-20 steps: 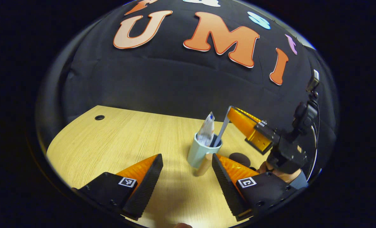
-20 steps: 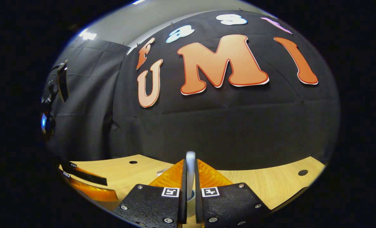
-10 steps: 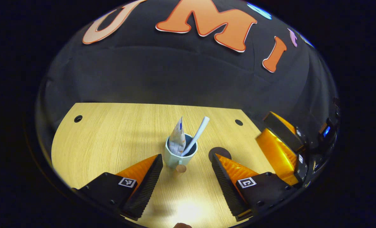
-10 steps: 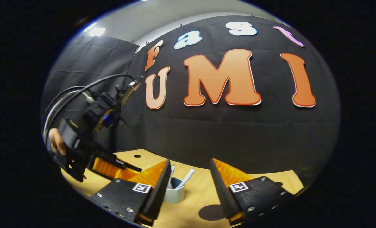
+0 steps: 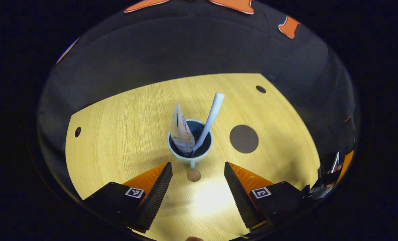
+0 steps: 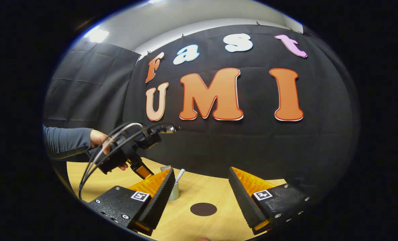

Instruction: Put the toothbrush and toothpaste on the desktop into the cup, then pick up the cup and place it on the coaster on the desktop.

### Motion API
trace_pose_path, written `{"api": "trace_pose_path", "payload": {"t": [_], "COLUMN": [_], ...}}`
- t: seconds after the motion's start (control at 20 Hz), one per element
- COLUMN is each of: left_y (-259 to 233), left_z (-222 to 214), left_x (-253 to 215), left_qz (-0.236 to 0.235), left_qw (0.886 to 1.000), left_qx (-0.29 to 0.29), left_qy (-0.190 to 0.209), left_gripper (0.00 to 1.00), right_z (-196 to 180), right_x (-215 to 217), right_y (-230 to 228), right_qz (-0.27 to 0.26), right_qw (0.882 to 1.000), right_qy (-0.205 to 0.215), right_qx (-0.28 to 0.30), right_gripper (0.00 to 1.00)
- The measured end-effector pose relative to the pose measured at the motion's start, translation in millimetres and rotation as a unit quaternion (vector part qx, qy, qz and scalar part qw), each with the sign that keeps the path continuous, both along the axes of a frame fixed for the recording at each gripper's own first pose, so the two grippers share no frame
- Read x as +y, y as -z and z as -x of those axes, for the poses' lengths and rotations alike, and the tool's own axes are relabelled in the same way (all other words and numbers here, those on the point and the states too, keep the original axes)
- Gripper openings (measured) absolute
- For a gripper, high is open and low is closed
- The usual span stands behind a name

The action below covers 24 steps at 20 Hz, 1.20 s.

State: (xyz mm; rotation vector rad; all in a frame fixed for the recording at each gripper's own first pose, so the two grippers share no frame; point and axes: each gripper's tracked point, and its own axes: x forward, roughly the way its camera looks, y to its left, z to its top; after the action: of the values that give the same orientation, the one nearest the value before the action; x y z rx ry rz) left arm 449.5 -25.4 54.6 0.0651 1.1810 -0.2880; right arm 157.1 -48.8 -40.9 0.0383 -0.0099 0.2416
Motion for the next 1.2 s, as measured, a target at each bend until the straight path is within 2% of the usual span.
{"api": "trace_pose_path", "payload": {"t": [0.15,0.35,0.45,0.55,0.65,0.7,0.75,0.8,0.85,1.1,1.2], "left_y": [-2,7,10,8,4,5,-1,-4,-6,-14,-26], "left_z": [1,8,10,5,6,6,7,1,1,-29,-26], "left_x": [-1,-7,-11,-13,-26,-29,-34,-40,-47,-83,-69], "left_qz": [-0.036,-0.056,-0.062,-0.08,-0.087,-0.091,-0.09,-0.088,-0.09,-0.095,-0.091], "left_qw": [0.999,0.996,0.995,0.993,0.992,0.991,0.99,0.991,0.991,0.992,0.993], "left_qx": [0.024,0.063,0.08,0.083,0.092,0.096,0.101,0.096,0.097,0.075,0.072], "left_qy": [0.0,0.005,0.023,0.025,0.029,0.029,0.026,0.018,0.02,0.017,0.009], "left_gripper": [1.0,1.0,0.93,0.92,0.68,0.68,0.59,0.49,0.34,0.31,0.32], "right_z": [10,17,17,17,20,21,23,23,26,35,40], "right_x": [-16,-26,-21,-18,-15,-16,-15,-12,-11,-7,-9], "right_y": [-8,-2,3,9,15,16,15,12,9,9,12], "right_qz": [-0.02,-0.031,-0.032,-0.035,-0.033,-0.031,-0.03,-0.031,-0.034,-0.043,-0.032], "right_qw": [1.0,0.999,0.999,0.999,0.999,0.999,0.999,0.999,0.999,0.999,0.999], "right_qy": [0.012,0.022,0.025,0.027,0.027,0.028,0.026,0.027,0.026,0.032,0.038], "right_qx": [-0.011,-0.01,-0.004,0.007,0.015,0.018,0.016,0.013,0.008,0.005,0.007], "right_gripper": [0.96,0.96,0.96,0.96,0.96,0.96,0.96,0.96,0.97,0.96,0.97]}}
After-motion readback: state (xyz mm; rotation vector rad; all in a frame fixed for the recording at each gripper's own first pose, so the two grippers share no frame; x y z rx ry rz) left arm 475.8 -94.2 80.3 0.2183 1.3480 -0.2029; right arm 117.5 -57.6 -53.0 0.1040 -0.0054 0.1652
